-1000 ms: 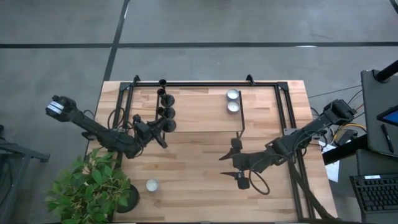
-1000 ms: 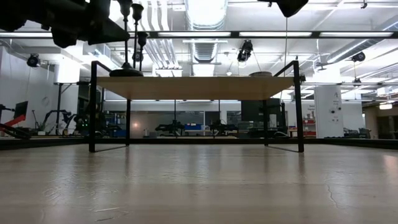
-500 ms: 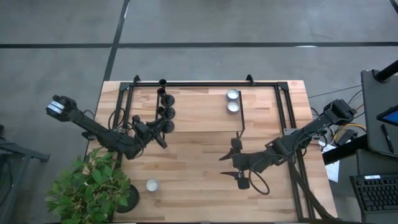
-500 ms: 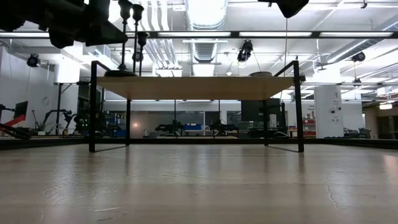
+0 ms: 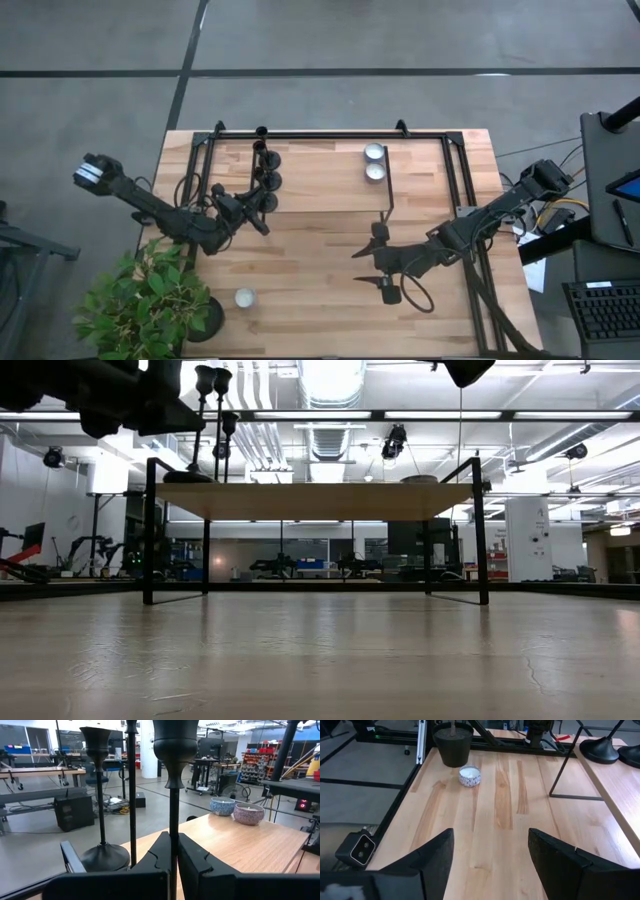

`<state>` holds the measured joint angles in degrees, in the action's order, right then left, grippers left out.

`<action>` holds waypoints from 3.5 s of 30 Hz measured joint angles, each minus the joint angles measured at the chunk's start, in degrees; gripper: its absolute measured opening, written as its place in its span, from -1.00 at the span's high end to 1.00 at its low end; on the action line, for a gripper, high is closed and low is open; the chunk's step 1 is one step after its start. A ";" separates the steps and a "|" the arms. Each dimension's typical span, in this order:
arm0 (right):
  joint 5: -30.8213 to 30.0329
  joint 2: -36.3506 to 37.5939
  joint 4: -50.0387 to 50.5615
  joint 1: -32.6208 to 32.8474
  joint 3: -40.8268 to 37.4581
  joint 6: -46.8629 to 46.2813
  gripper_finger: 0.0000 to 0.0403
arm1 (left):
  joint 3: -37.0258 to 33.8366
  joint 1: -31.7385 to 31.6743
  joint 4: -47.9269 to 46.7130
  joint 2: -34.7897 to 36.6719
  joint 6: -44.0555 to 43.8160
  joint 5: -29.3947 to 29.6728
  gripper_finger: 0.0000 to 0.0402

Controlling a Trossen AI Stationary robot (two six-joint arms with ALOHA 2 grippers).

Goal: Pick & Place candle stick holders
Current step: Put the black holder on the shelf

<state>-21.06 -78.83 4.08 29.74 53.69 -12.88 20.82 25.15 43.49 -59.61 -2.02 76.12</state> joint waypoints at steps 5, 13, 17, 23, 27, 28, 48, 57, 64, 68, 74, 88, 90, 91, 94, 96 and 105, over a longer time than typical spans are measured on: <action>0.00 0.00 0.00 0.00 -0.16 0.00 -0.19 | -0.27 -0.02 0.03 0.00 -1.10 -0.03 0.95; 0.00 0.00 -0.02 0.00 -0.26 -0.01 -0.20 | -0.41 0.02 -1.60 -0.02 -4.22 -0.76 0.95; 0.01 0.00 -0.03 0.00 -0.26 0.00 -0.23 | -0.39 0.02 -3.23 -0.04 -5.06 -1.62 0.95; 0.02 0.00 -0.05 0.00 -0.26 0.00 -0.23 | -0.41 0.02 -4.07 -0.07 -3.93 -1.75 0.95; 0.00 0.00 -0.05 0.00 -0.26 0.00 -0.20 | -0.41 0.02 -4.16 -0.11 -2.45 -1.54 0.95; 0.00 0.00 -0.05 0.00 -0.26 0.00 -0.19 | -0.44 0.02 -4.18 -0.11 -2.14 -1.48 0.95; 0.00 0.00 -0.07 0.00 -0.26 0.00 -0.24 | -0.48 0.00 -4.65 -0.17 -1.08 -0.49 0.95; 0.00 0.00 -0.07 0.00 -0.26 0.00 -0.19 | -0.50 0.09 -4.76 -0.17 -1.51 -0.42 0.87; 0.01 0.00 -0.07 0.00 -0.26 0.00 -0.22 | -0.72 0.12 -5.15 -0.21 -3.24 -1.69 0.49; 0.01 0.00 -0.09 -0.01 -0.35 -0.06 -0.25 | -0.72 1.06 -5.01 -0.22 -4.09 -5.28 0.36; 0.02 -0.02 -0.07 0.00 -0.35 -0.02 -0.23 | -0.68 4.30 -4.96 -0.22 -4.19 -6.60 0.31; 0.02 -0.02 -0.20 0.00 -0.35 -0.17 -0.23 | -0.59 5.06 -6.55 -0.15 -4.23 3.10 0.31; 0.02 -0.02 -0.26 0.00 -0.35 -0.03 -0.23 | -0.59 5.02 -6.67 -0.15 -3.60 3.15 0.31; 0.02 -0.02 -0.30 0.00 -0.35 -0.02 -0.24 | -0.59 4.88 -6.65 -0.15 -2.80 3.28 0.31; 0.02 -0.02 -0.34 0.00 -0.35 -0.02 -0.23 | -0.59 4.68 -6.67 -0.15 -2.09 3.34 0.33; 0.02 -0.02 -0.34 -0.01 -0.35 -0.02 -0.22 | -0.59 4.68 -6.66 -0.13 -2.48 3.32 0.34; 0.02 -0.02 -0.29 -0.02 -0.35 0.42 -0.18 | -0.54 2.99 -6.69 -0.11 -0.84 3.30 0.44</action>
<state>-21.04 -78.85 3.79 29.71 53.34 -12.47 20.27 28.13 36.80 -59.73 -2.87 79.42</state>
